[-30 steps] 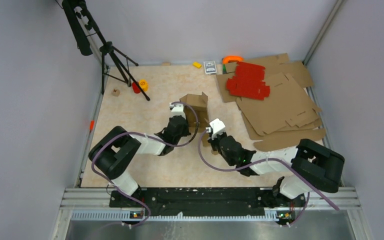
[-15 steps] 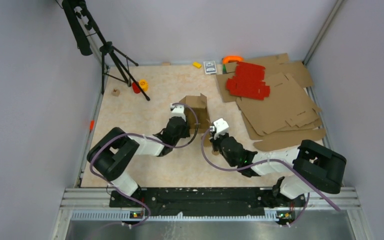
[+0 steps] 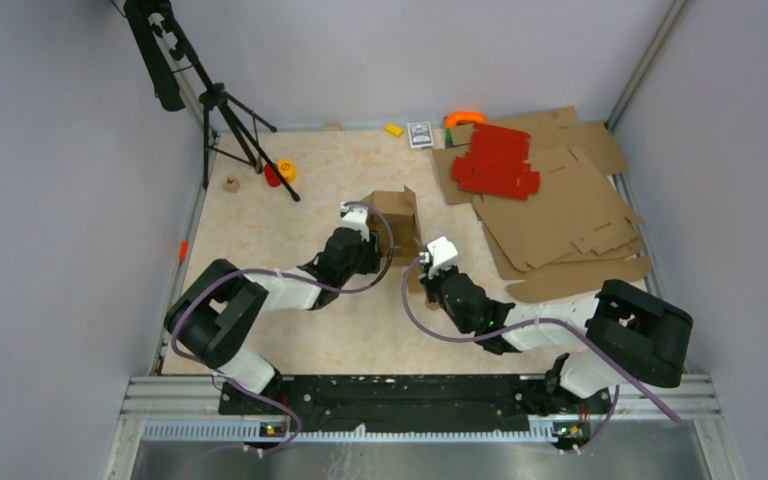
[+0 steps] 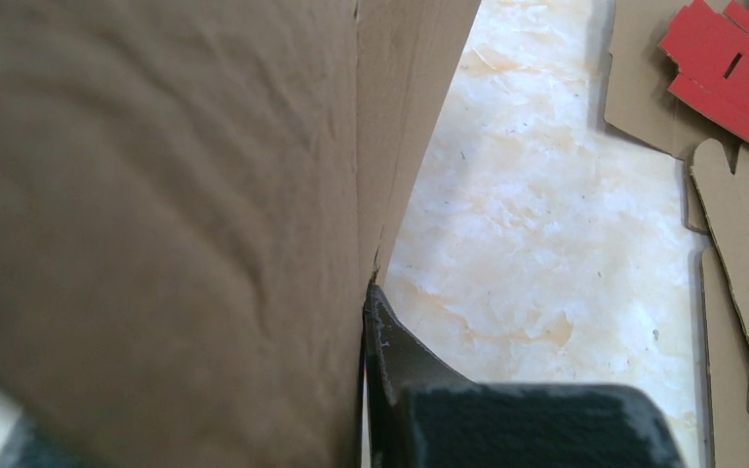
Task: Fold the paper box
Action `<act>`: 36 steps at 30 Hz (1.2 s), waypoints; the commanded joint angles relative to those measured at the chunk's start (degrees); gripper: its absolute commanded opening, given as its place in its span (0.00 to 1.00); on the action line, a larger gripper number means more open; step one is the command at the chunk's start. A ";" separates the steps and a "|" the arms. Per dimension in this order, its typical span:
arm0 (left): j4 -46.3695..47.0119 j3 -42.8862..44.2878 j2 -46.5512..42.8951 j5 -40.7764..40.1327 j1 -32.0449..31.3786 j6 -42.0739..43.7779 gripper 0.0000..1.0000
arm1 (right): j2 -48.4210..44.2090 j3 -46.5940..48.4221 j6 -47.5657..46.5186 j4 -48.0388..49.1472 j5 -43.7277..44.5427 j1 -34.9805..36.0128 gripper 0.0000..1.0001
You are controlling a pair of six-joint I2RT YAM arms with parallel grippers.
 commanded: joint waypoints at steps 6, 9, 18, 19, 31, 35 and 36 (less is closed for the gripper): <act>9.92 -2.94 -5.60 13.53 4.26 -0.66 0.60 | 0.35 -1.02 -0.71 -10.93 -4.40 -0.01 0.00; 10.46 -2.67 -5.44 14.53 4.66 -0.89 0.58 | 0.40 -0.96 -0.93 -11.09 -4.69 -0.04 0.00; 11.04 -2.74 -5.29 21.08 4.72 2.35 0.58 | 0.34 -0.94 -0.97 -11.52 -4.96 -0.04 0.00; 10.42 -2.51 -5.18 21.45 4.77 2.91 0.60 | 0.33 -0.92 -0.97 -11.54 -4.98 -0.04 0.00; 5.57 -1.68 -3.91 25.05 4.65 7.31 0.81 | 0.37 -0.69 -1.06 -12.19 -4.91 0.04 0.00; 5.14 -1.32 -2.96 25.49 4.66 8.45 0.79 | 0.29 -0.80 -1.15 -12.24 -4.96 -0.04 0.00; 4.45 -0.55 -2.34 25.52 4.69 8.58 0.76 | 0.33 -0.76 -1.15 -12.29 -4.98 -0.03 0.00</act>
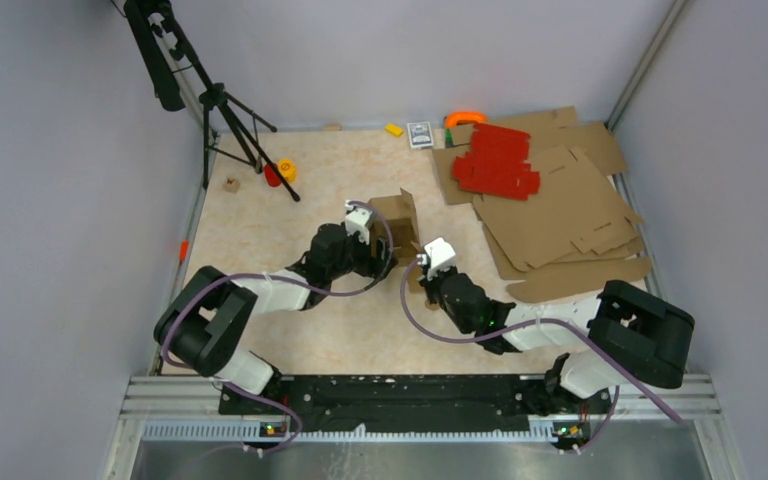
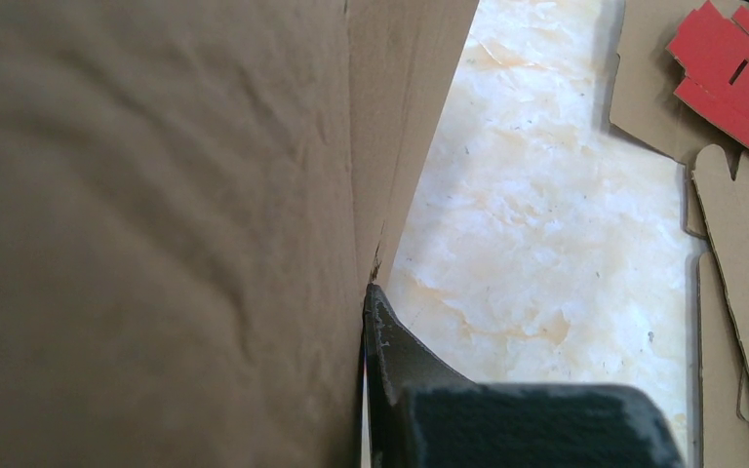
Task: Fold the paper box
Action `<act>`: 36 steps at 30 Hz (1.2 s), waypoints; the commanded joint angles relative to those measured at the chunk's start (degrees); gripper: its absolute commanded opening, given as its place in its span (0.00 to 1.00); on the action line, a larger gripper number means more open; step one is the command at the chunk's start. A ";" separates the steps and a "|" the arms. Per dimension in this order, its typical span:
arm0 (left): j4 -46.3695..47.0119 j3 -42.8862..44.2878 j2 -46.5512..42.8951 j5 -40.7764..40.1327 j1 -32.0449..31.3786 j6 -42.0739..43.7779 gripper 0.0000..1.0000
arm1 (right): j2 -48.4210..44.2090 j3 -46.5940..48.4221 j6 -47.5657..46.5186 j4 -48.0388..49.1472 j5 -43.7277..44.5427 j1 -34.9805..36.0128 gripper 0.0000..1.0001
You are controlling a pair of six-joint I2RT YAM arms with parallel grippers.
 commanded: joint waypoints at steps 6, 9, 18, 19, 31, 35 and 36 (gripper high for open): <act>-0.75 3.74 3.55 0.68 -0.48 2.60 0.67 | 0.74 -0.85 0.53 -10.52 -4.08 -0.04 0.00; -1.10 4.35 4.10 -1.27 -0.67 2.15 0.64 | 0.67 -0.72 0.30 -10.64 -4.51 -0.05 0.00; 2.12 6.68 7.67 -4.65 -0.67 -2.06 0.41 | 1.33 -0.08 -0.28 -11.38 -5.48 -0.01 0.00; 2.24 7.19 8.36 -5.06 -0.67 -2.51 0.40 | 1.36 0.02 -0.32 -11.47 -5.65 -0.04 0.00; -2.99 11.15 13.70 -16.34 -1.33 -6.41 0.46 | 3.92 2.22 -1.18 -12.70 -4.66 1.63 0.00; -5.98 13.98 16.50 -17.64 -1.63 -5.86 0.37 | 4.17 2.00 -0.35 -11.71 -4.62 1.85 0.00; -6.67 14.46 17.06 -18.30 -1.75 -5.88 0.32 | 4.17 1.99 -0.14 -11.70 -4.59 1.82 0.00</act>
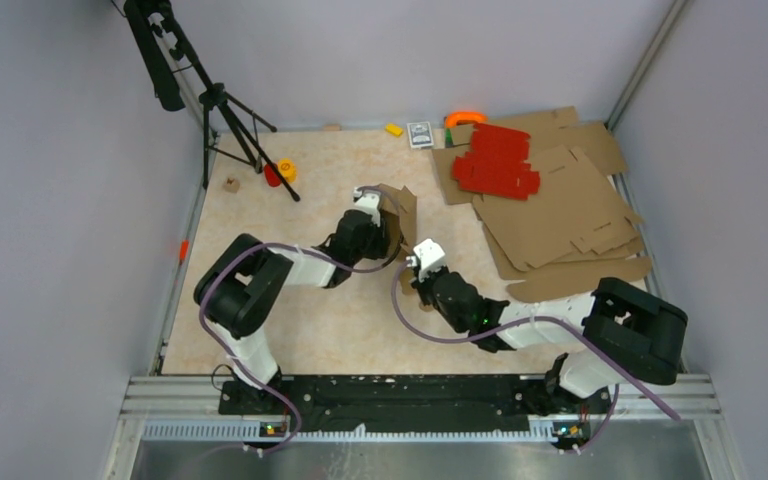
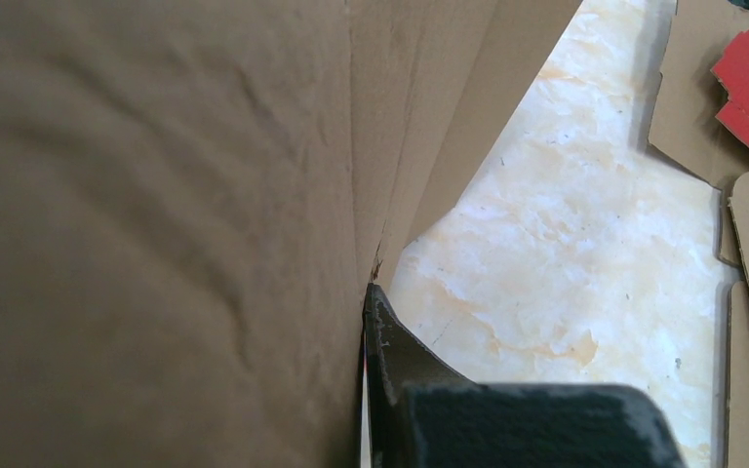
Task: Fold the paper box
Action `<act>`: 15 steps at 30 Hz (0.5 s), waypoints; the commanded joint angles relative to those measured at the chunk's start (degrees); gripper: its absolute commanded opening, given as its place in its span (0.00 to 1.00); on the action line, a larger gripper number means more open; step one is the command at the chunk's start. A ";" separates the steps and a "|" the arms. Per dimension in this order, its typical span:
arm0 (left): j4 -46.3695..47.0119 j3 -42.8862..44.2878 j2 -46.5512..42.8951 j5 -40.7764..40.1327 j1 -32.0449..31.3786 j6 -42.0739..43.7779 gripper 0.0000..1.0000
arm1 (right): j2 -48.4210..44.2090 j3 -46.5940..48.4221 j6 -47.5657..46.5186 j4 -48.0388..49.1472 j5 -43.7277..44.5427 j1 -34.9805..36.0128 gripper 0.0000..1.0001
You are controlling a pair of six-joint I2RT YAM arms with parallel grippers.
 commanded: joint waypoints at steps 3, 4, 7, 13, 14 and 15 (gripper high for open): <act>-5.31 3.44 4.16 -6.91 -1.01 -1.74 0.22 | 2.16 -0.68 1.77 -9.59 -2.23 0.76 0.00; -6.31 3.90 4.66 -8.31 -1.17 -1.99 0.20 | 1.95 -0.79 2.11 -9.59 -1.93 0.80 0.00; -7.49 3.91 5.15 -10.49 -1.95 -2.60 0.16 | 1.36 -0.99 2.53 -9.68 -1.40 0.80 0.00; -7.33 3.33 5.23 -16.52 -6.35 0.28 0.16 | -0.67 -0.40 3.64 -12.27 0.19 0.85 0.03; -7.17 3.11 5.27 -18.82 -7.23 0.54 0.16 | -1.69 -0.35 4.25 -13.12 0.97 0.81 0.08; -6.97 2.65 5.31 -20.47 -8.07 0.38 0.16 | -2.78 -0.43 4.90 -13.86 1.58 0.76 0.16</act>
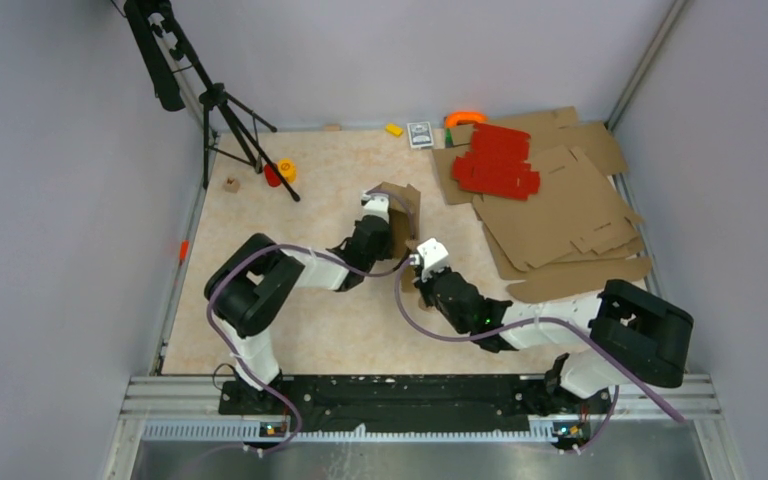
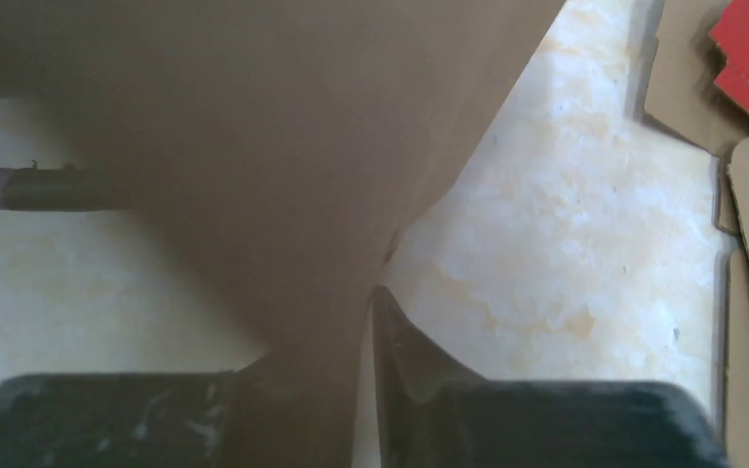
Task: Fold the paper box
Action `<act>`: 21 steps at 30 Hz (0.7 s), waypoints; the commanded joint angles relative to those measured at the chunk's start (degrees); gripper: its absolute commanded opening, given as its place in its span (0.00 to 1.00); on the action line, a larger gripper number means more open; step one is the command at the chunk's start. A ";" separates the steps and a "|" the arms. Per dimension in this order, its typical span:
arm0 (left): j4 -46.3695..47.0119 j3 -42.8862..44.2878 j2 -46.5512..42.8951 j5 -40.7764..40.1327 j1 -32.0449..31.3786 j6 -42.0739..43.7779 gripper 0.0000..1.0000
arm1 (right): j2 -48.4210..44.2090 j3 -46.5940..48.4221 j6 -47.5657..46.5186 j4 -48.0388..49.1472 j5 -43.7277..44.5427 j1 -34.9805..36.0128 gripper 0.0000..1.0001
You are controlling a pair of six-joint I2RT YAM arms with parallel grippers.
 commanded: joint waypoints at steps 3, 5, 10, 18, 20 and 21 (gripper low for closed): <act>-1.95 -2.36 2.67 -6.86 -4.42 0.62 0.15 | -5.06 -1.07 3.60 -13.66 0.76 0.63 0.34; -0.71 -3.26 2.82 -6.52 -4.43 0.25 0.14 | -7.15 -1.00 4.41 -15.36 1.45 0.69 0.43; 1.13 -4.38 2.58 -6.65 -4.43 0.15 0.14 | -13.93 0.48 6.10 -20.84 2.29 0.63 0.61; 4.26 -6.02 2.06 -5.58 -4.52 0.61 0.13 | -26.71 8.81 4.22 -33.35 -1.13 -0.97 0.70; 4.39 -6.13 1.88 -5.29 -4.59 0.57 0.13 | -29.14 11.07 3.89 -35.84 -2.24 -2.02 0.70; 4.39 -6.11 1.79 -5.00 -4.61 0.55 0.12 | -30.13 12.47 3.90 -37.33 -2.68 -2.68 0.71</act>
